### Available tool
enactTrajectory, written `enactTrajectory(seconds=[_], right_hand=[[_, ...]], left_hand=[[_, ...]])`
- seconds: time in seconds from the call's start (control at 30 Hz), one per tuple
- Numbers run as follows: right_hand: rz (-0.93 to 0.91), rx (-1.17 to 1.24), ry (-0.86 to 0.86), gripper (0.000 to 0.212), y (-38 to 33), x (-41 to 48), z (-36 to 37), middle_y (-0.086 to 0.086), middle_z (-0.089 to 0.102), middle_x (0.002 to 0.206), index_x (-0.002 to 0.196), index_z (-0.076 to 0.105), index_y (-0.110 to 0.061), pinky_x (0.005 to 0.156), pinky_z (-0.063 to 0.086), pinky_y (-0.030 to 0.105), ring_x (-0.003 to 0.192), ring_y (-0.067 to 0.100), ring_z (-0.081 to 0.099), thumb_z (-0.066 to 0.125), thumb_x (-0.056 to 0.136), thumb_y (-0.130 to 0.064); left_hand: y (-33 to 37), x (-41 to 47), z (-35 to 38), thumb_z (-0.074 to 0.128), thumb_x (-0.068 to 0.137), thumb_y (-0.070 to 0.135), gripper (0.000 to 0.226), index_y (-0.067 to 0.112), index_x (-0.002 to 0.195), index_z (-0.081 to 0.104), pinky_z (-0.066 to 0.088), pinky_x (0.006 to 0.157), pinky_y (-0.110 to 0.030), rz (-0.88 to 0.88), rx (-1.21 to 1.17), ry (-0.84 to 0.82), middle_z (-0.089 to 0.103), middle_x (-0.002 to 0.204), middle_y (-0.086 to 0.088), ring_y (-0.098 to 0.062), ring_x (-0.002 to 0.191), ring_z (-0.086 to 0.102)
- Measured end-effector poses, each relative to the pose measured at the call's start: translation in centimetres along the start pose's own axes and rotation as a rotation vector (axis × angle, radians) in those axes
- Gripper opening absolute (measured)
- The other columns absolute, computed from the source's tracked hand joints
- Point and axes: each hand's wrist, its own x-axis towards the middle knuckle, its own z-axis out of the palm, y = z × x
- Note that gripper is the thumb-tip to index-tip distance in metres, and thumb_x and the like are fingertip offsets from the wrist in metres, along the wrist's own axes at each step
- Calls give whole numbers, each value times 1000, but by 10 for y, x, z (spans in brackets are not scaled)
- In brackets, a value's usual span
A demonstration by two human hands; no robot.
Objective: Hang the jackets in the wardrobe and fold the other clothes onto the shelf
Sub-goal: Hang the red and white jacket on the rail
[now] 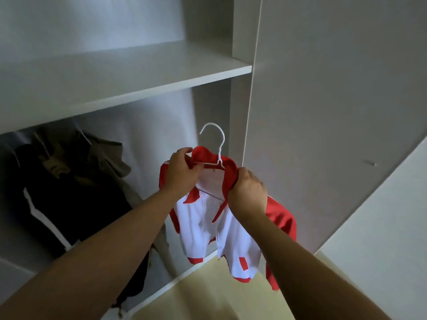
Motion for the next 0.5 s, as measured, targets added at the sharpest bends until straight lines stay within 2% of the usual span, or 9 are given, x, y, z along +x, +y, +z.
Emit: enactTrajectory(seconds=[0.07,0.13,0.17,0.27,0.37,0.43,0.5], right_hand=[[-22,15,18,21,0,23,15,14,66,83,92,61,-7,65,33,36,73,41,61,53,102,-22],[-22,40,30,19,-1,46,31,14,66,79,88,62,-7,63,33,36,69,41,62,56,100,-20],[-10,51,24,19,-2,56,39,14,66,78,87,61,-7,63,34,36,69,41,62,56,100,-21],[15,60,-21,17,-7,77,62,13,67,80,90,61,-8,65,38,36,70,40,63,54,99,-21],[21,54,-70,12,-15,92,84,12,67,83,94,62,-8,66,34,34,71,39,63,54,97,-18],[37,43,-74,16,-19,100,97,11,67,84,95,62,-9,66,34,33,73,37,63,52,99,-21],[61,22,-85,20,-21,109,108,10,67,88,99,61,-9,68,37,34,77,35,63,47,103,-24]], left_hand=[[-7,29,-3,65,94,35,30,22,121,67,55,89,-30,4,134,-1,69,107,5,-15,94,66],[-16,54,-6,59,98,35,22,18,105,70,56,85,-35,5,200,-4,68,103,-3,-22,88,67],[-21,65,-6,58,99,35,19,19,102,67,54,84,-33,-2,238,6,64,109,-5,-21,85,65],[-35,92,-3,55,102,35,14,23,107,56,45,84,-28,-7,347,27,52,125,-7,-19,87,57],[-46,114,3,48,106,33,25,13,117,58,51,90,-34,28,437,45,59,122,-10,-26,100,61],[-53,128,10,45,106,34,29,12,118,60,50,94,-41,94,570,129,65,120,-10,-29,107,60],[-57,145,20,45,105,36,31,14,117,61,50,94,-43,84,582,175,67,117,-10,-29,107,59]])
